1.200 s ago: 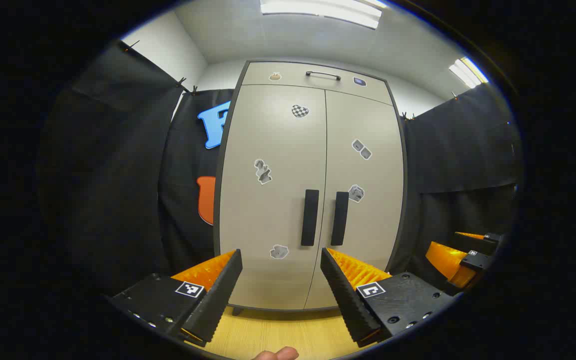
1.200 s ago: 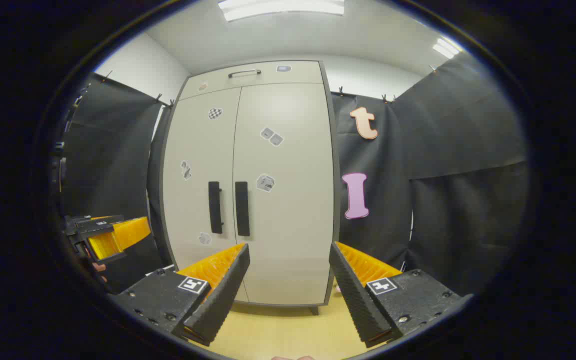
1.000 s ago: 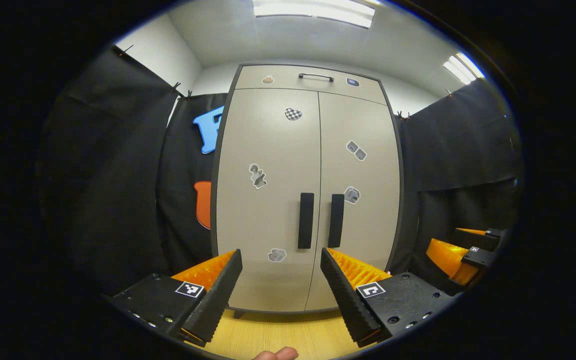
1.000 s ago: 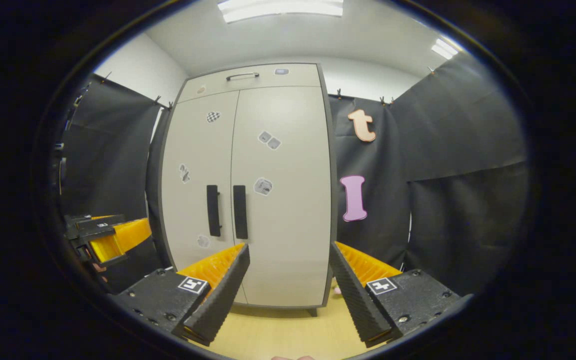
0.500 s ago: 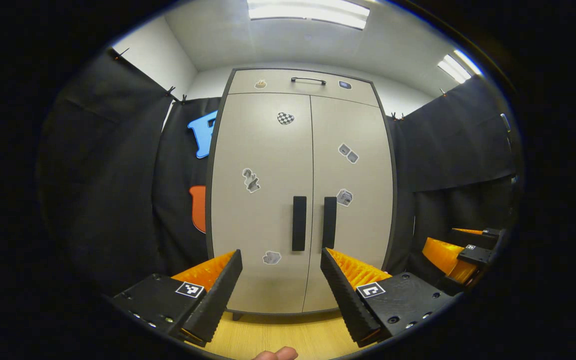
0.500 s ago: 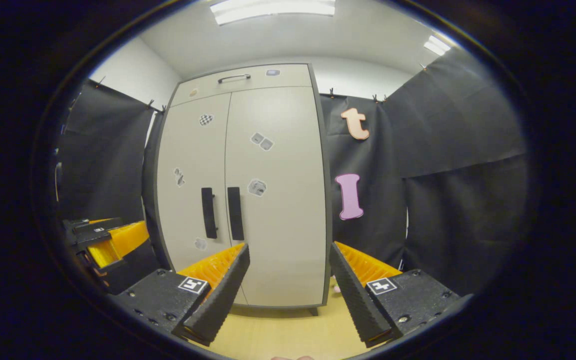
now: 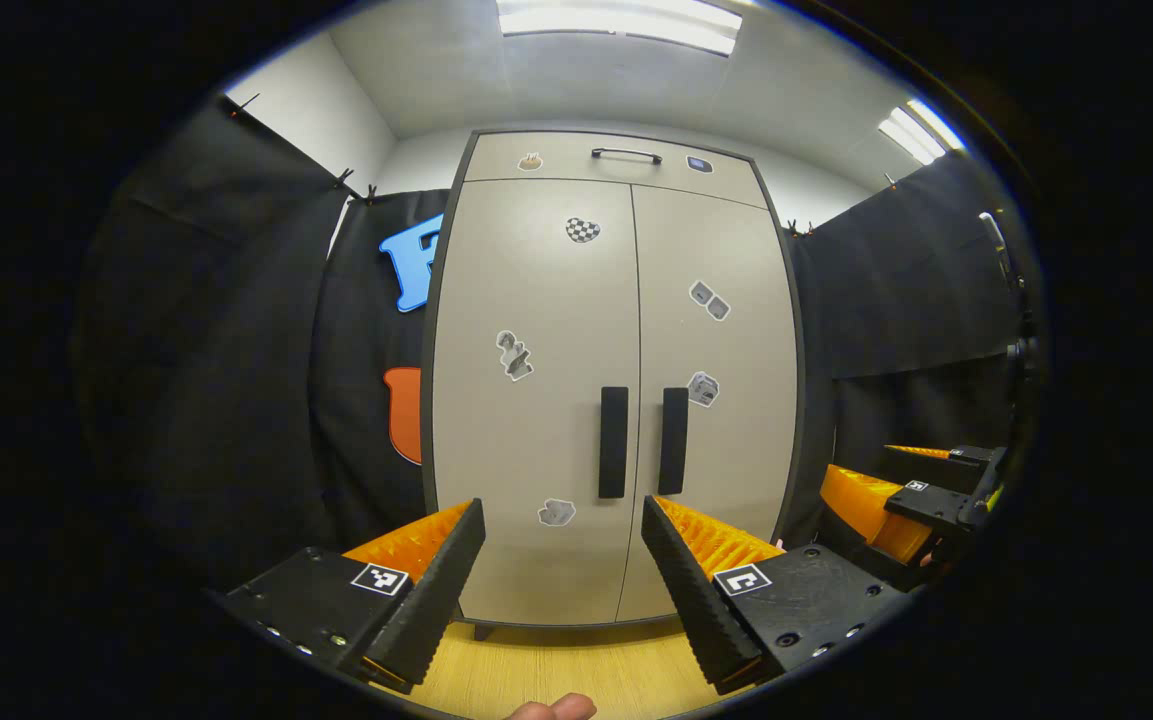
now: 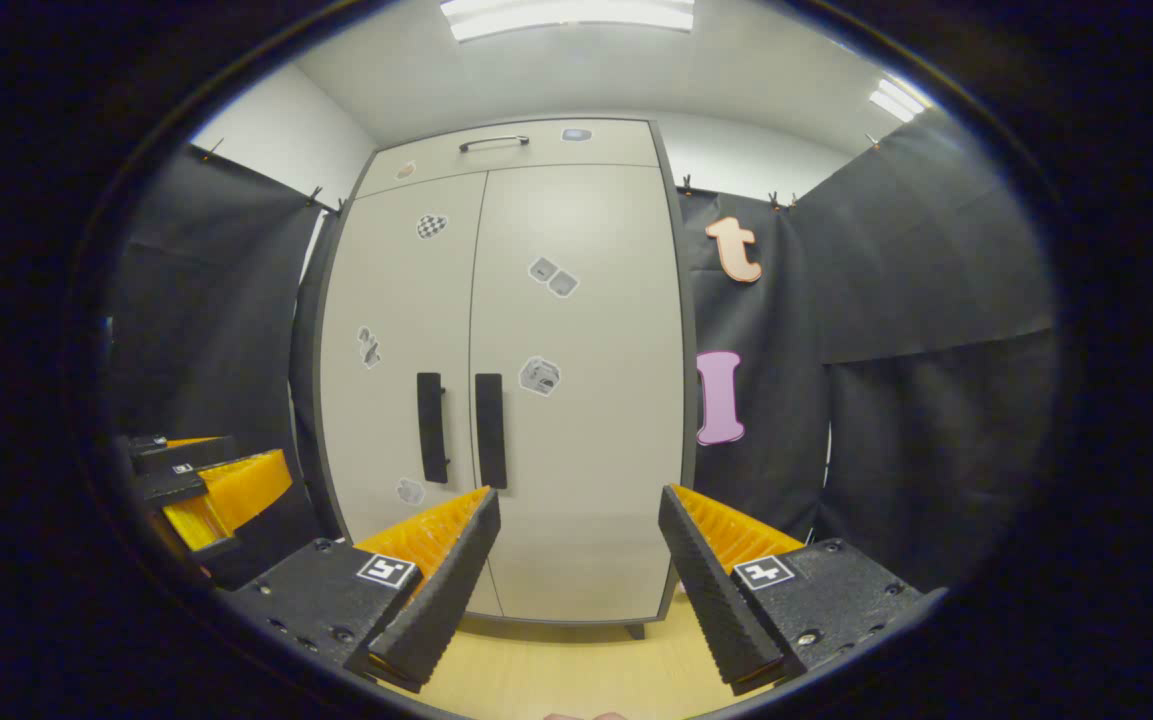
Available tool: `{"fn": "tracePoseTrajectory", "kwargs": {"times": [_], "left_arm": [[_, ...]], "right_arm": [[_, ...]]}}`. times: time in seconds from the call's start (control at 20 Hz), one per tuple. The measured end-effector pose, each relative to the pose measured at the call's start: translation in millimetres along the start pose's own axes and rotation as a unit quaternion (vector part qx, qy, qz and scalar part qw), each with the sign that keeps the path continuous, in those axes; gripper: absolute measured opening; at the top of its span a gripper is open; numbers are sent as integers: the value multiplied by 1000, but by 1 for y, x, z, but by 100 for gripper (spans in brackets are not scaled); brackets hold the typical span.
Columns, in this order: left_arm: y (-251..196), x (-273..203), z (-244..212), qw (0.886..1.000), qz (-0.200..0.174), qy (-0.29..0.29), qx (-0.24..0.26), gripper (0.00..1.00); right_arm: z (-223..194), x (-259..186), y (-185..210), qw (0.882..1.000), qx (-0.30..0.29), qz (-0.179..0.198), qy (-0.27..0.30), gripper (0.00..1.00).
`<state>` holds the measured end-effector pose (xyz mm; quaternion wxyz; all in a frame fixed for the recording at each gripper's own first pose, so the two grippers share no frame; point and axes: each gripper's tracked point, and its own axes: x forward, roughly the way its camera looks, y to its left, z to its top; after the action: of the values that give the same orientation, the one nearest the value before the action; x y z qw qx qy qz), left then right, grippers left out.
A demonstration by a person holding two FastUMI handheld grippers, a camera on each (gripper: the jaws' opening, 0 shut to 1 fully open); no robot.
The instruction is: Open the right door of the double-door shoe cabinet with the right hand, and open the left door with the left hand.
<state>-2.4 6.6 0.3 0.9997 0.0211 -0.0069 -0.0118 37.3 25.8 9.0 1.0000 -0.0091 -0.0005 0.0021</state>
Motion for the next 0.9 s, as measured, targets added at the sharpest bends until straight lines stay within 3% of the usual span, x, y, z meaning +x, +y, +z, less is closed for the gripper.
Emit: {"fn": "tracePoseTrajectory", "kwargs": {"times": [0.3, 0.55, 0.9], "left_arm": [[8, -8, -4, 1000, -1, 2, -2, 95], [16, -15, -13, 1000, -3, 11, -2, 95], [31, -11, -18, 1000, -3, 16, 4, 95]], "right_arm": [[6, 68, 28, 1000, -3, 21, -3, 100], [-8, 142, 59, 998, 17, 42, 37, 100], [-13, 180, 77, 998, 29, 40, 35, 100]]}}
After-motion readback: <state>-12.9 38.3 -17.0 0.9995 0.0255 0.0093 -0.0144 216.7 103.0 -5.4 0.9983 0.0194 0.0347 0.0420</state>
